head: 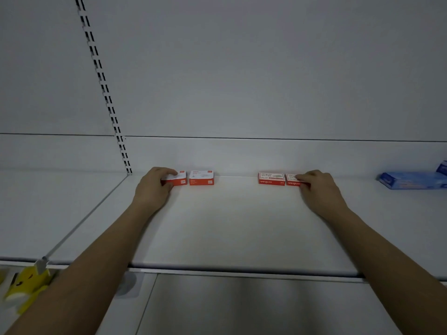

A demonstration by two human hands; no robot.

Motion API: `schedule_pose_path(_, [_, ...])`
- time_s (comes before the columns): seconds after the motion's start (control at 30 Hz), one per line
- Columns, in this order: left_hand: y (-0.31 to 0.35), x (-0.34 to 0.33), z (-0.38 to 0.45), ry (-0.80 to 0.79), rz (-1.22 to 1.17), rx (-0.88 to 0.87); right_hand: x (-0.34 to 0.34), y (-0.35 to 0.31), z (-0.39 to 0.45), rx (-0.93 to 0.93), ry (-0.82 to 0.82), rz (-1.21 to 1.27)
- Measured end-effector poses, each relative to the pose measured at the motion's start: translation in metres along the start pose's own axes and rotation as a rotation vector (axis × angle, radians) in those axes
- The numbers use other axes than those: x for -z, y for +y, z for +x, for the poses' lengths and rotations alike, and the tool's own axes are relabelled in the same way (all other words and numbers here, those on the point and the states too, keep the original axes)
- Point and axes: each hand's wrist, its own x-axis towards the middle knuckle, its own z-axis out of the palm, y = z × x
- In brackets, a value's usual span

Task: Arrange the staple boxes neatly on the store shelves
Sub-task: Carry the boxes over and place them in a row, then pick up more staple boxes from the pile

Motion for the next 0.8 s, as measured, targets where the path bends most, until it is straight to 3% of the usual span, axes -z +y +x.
schedule_pose_path(0.37, [-0.001,-0.001,0.002,0.001,0.003,0.002,-0.001,-0.026,-0.002,0.129,-0.149,-0.113])
schedule_pose_path(0.8, [0.001,-0.002,0.0,-0.005,0.007,0.016,-0.001,-0.021,-0.006,0.069,-0.057,-0.08])
